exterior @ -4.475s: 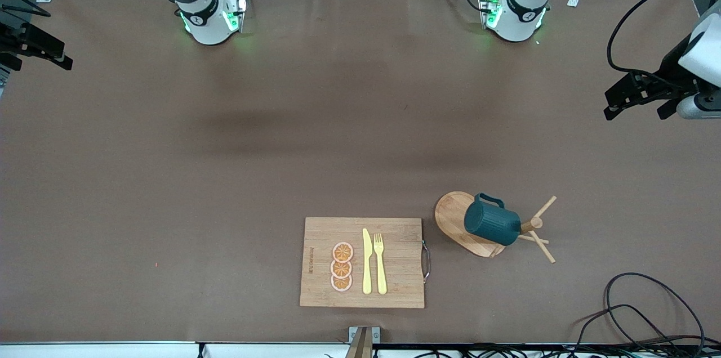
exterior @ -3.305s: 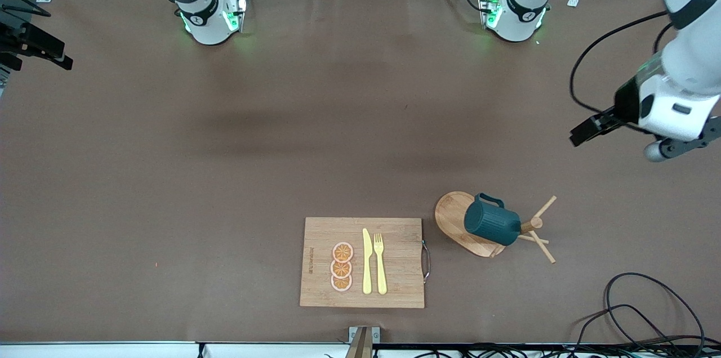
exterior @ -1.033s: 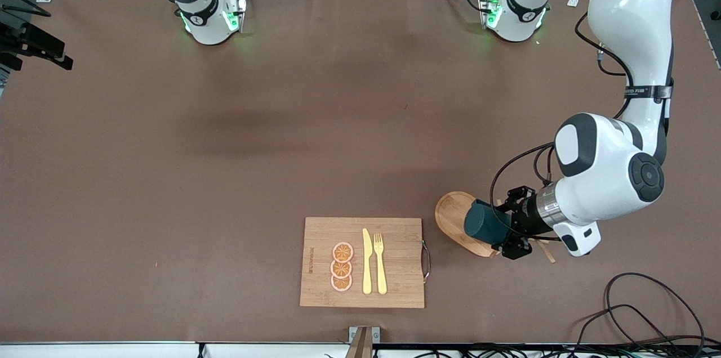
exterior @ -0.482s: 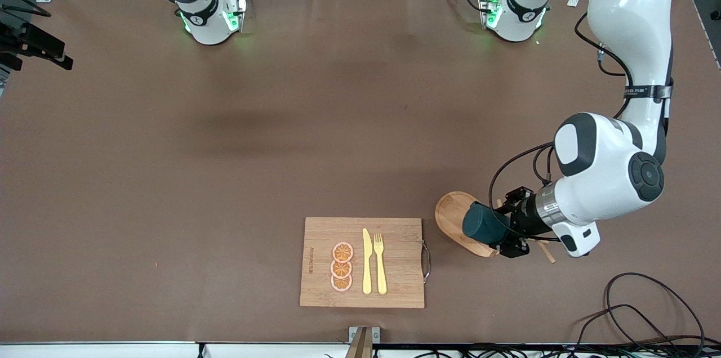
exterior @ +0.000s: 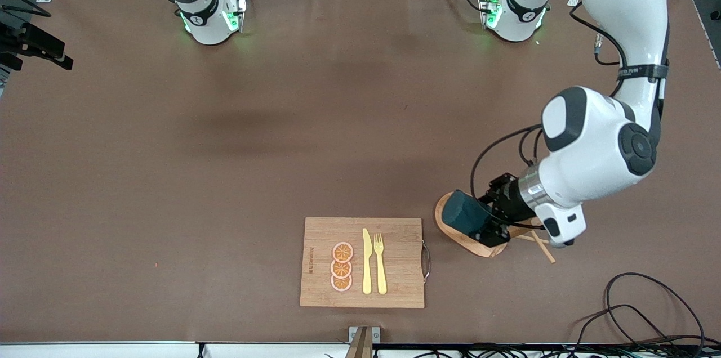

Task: Transfer cup from left to right arm and place
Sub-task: 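Carry the teal mug with the left gripper toward the table middle, then lower the teal mug upright onto the table with the left gripper, then open and raise the left gripper while the right gripper approaches the mug, then grasp the teal mug rim with the right gripper while the left gripper withdraws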

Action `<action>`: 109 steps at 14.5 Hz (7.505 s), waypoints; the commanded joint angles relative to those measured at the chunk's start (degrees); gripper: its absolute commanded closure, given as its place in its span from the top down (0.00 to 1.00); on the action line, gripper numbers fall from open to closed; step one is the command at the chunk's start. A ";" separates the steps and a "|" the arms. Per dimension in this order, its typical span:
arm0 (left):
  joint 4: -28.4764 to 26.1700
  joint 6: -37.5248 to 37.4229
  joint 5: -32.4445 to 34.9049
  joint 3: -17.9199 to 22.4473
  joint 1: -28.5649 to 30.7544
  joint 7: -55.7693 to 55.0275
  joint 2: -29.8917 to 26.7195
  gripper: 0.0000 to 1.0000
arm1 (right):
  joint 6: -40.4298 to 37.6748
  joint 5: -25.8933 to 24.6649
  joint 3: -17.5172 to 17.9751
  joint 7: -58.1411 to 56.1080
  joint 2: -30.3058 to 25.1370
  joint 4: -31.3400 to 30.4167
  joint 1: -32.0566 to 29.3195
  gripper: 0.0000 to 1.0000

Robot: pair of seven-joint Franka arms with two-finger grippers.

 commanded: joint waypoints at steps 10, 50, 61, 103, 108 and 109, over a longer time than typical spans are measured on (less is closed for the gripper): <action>-0.32 0.66 19.83 0.48 -19.86 -8.65 -3.66 0.52 | 0.01 -0.65 -0.21 -0.47 -1.37 -1.57 0.29 1.00; -1.64 -9.71 116.89 0.83 -54.86 -54.09 30.00 0.44 | -2.71 -0.65 -0.30 0.32 0.65 1.33 -0.15 1.00; -1.64 -9.62 102.59 -3.82 -54.78 -51.29 27.37 1.00 | 4.31 -3.19 -0.65 -0.39 6.45 1.25 -0.85 1.00; -1.37 -28.42 19.68 -6.56 7.27 58.58 -19.21 1.00 | 39.91 7.61 -0.30 137.42 17.79 -23.17 40.01 1.00; -0.76 -29.66 14.95 -5.51 13.60 60.51 -20.35 1.00 | 43.95 7.61 -0.39 143.31 22.09 -24.41 43.79 1.00; -0.84 -29.75 14.41 -4.63 13.95 61.82 -21.23 1.00 | 45.18 7.61 -0.39 143.40 22.19 -25.20 44.14 1.00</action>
